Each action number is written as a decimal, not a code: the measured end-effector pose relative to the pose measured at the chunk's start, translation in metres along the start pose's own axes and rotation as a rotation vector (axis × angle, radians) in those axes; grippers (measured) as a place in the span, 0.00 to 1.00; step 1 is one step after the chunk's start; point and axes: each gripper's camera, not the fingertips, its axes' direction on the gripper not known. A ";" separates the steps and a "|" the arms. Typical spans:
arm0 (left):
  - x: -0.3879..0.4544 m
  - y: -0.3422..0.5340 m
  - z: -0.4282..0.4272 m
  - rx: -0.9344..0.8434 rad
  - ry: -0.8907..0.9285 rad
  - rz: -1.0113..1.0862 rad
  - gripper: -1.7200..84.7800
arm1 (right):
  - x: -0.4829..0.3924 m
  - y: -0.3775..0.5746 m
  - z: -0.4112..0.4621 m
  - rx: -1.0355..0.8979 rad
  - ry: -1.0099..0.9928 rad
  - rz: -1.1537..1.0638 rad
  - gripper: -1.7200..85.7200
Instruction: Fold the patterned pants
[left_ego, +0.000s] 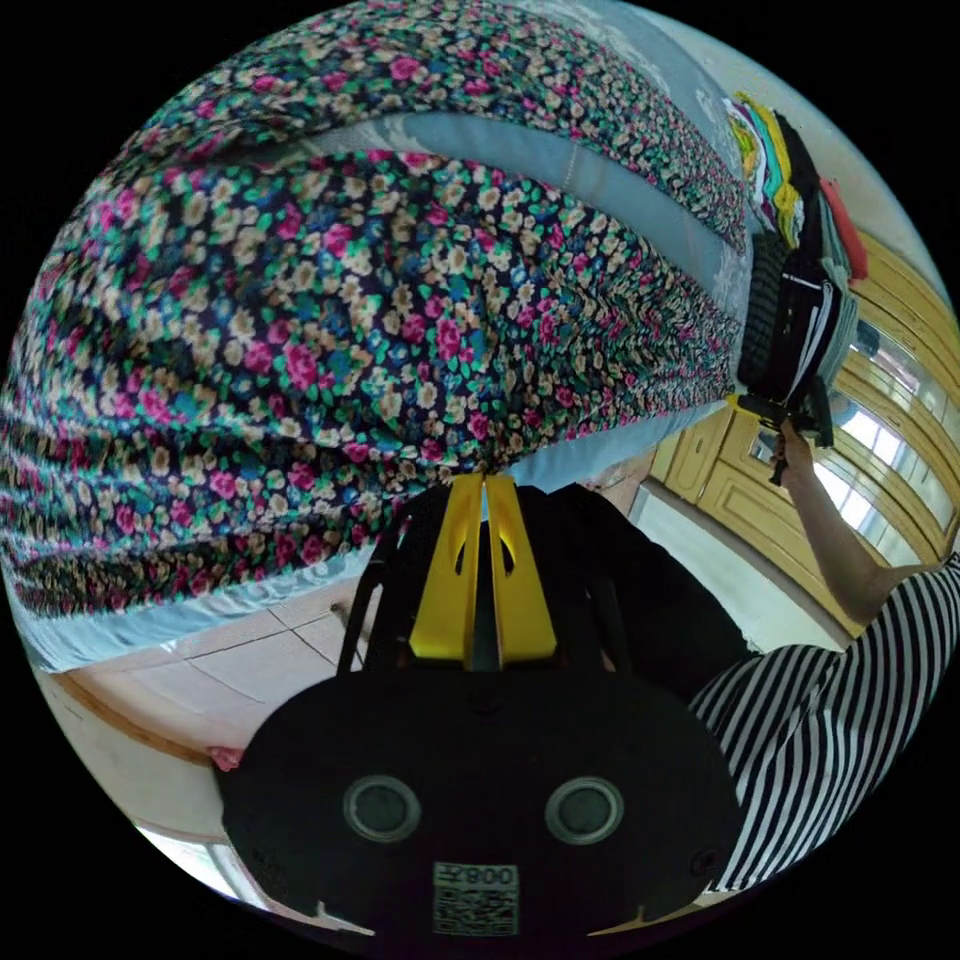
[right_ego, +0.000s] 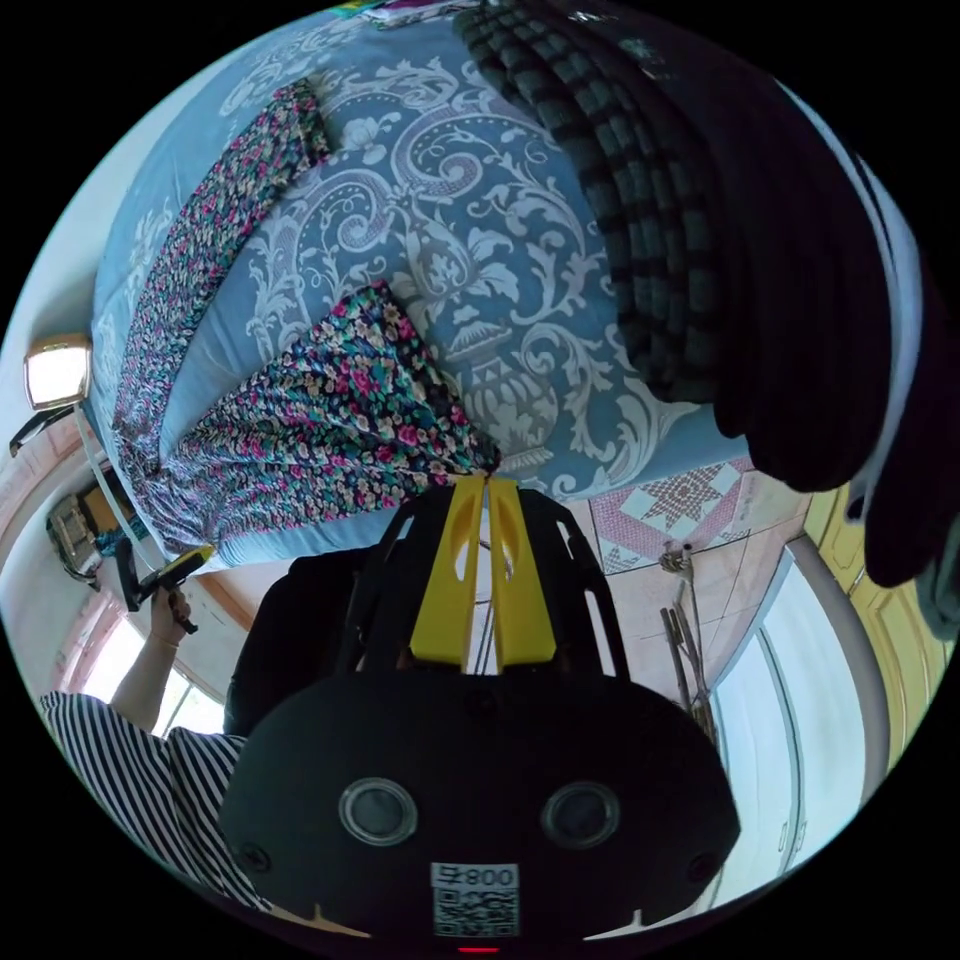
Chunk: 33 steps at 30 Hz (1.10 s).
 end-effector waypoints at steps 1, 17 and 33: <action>-0.004 0.005 -0.004 0.010 0.000 -0.009 0.03 | -0.005 -0.003 -0.002 0.011 0.015 -0.010 0.04; -0.156 0.114 -0.063 0.194 0.095 -0.334 0.02 | -0.216 -0.074 0.070 -0.173 -0.210 -0.585 0.04; -0.250 0.193 -0.174 0.401 0.096 -0.438 0.02 | -0.360 -0.104 0.150 -0.291 -0.117 -0.913 0.02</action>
